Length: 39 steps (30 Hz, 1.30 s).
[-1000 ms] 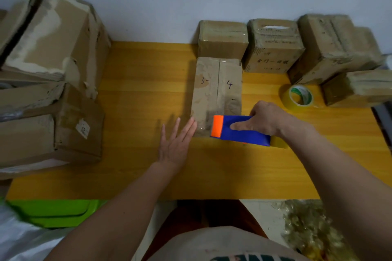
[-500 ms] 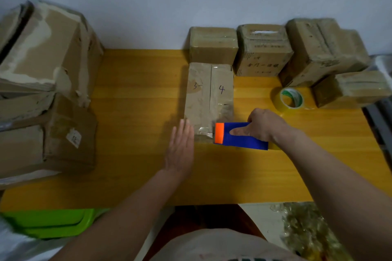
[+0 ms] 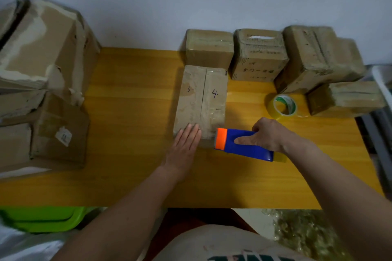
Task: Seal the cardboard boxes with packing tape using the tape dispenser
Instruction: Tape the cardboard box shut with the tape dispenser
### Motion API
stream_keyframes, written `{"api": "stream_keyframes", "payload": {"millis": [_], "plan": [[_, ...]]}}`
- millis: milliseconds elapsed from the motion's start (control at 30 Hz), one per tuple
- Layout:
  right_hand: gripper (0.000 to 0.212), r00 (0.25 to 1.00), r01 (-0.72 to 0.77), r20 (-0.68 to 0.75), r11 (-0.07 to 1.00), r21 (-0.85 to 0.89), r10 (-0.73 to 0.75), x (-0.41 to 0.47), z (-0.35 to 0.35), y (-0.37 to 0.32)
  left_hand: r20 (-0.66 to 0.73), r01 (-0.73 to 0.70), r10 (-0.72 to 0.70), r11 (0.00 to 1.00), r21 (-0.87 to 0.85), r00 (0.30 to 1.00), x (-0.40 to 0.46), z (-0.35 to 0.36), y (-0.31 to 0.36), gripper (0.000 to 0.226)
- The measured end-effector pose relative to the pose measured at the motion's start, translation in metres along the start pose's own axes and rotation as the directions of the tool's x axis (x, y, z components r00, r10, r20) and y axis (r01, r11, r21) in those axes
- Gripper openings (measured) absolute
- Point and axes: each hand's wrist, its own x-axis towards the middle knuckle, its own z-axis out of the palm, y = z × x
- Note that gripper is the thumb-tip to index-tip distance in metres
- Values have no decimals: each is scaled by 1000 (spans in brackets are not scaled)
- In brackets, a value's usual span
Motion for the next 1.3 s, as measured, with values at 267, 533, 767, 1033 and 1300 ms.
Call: {"api": "stream_keyframes", "payload": {"millis": [267, 533, 767, 1033, 1300], "plan": [[68, 1000, 16, -19, 999, -38, -17, 13, 5, 7, 91, 120, -122, 992, 25, 988, 4, -6, 19, 66], [75, 999, 49, -19, 998, -27, -50, 26, 9, 20, 45, 10, -11, 999, 32, 999, 13, -2, 40, 65], [68, 997, 78, 18, 995, 56, -79, 24, -1, 52, 70, 44, -49, 997, 70, 996, 12, -2, 44, 74], [72, 996, 88, 1, 996, 32, -88, 25, 3, 55, 177, 135, -146, 988, 70, 973, 17, -17, 63, 86], [63, 988, 121, 64, 966, 230, -139, 25, -3, 73, 223, 115, -146, 983, 144, 964, 23, -14, 65, 83]]}}
